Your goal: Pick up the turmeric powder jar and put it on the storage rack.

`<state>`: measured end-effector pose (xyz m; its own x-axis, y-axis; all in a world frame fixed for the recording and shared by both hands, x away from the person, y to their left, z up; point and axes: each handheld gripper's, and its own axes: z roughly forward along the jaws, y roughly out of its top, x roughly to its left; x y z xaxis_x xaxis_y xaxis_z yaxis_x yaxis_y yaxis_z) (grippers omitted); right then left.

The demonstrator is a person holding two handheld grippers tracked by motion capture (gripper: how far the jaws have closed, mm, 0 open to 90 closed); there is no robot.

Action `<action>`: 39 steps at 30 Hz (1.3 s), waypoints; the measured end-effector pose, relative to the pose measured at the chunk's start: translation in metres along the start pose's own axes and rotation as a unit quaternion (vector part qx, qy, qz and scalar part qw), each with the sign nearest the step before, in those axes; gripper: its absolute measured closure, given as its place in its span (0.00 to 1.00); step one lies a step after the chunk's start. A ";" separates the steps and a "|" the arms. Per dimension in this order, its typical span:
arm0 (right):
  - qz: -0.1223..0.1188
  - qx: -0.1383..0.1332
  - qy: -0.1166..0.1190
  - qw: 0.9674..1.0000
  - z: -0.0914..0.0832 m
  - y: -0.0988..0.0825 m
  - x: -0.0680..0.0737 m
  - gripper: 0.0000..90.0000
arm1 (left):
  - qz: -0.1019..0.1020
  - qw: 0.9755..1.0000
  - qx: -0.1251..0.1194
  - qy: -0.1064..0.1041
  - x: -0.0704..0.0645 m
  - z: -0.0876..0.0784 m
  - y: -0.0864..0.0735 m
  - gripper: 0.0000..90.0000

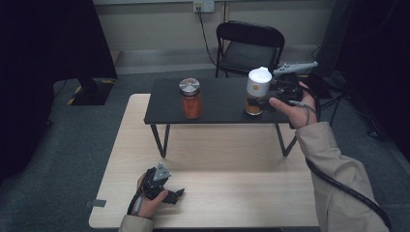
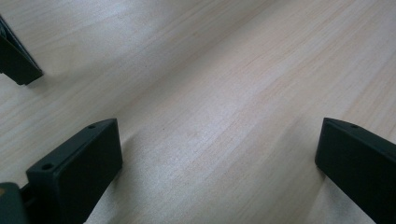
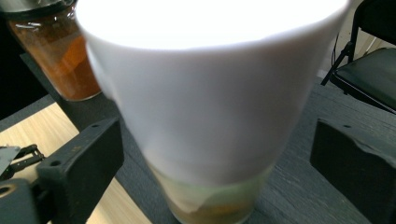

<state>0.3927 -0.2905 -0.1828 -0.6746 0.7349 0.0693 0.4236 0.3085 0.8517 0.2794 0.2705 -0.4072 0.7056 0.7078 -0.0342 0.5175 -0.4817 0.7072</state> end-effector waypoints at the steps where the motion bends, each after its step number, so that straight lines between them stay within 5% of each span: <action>1: 0.002 0.001 0.000 1.000 -0.001 -0.001 0.000 0.00 | 0.000 1.000 0.000 0.000 0.000 0.000 0.000 0.00; 18: -0.015 0.001 -0.011 1.000 -0.021 -0.016 0.012 0.00 | 0.000 1.000 0.000 0.000 0.000 0.000 0.000 0.00; 39: -0.017 -0.008 0.004 1.000 -0.041 -0.049 0.021 0.00 | 0.000 1.000 0.000 0.000 0.000 0.000 0.000 0.00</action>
<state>0.3329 -0.3150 -0.2014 -0.6933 0.7193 0.0454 0.3909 0.3223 0.8622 0.2794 0.2705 -0.4073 0.7055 0.7079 -0.0342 0.5174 -0.4815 0.7074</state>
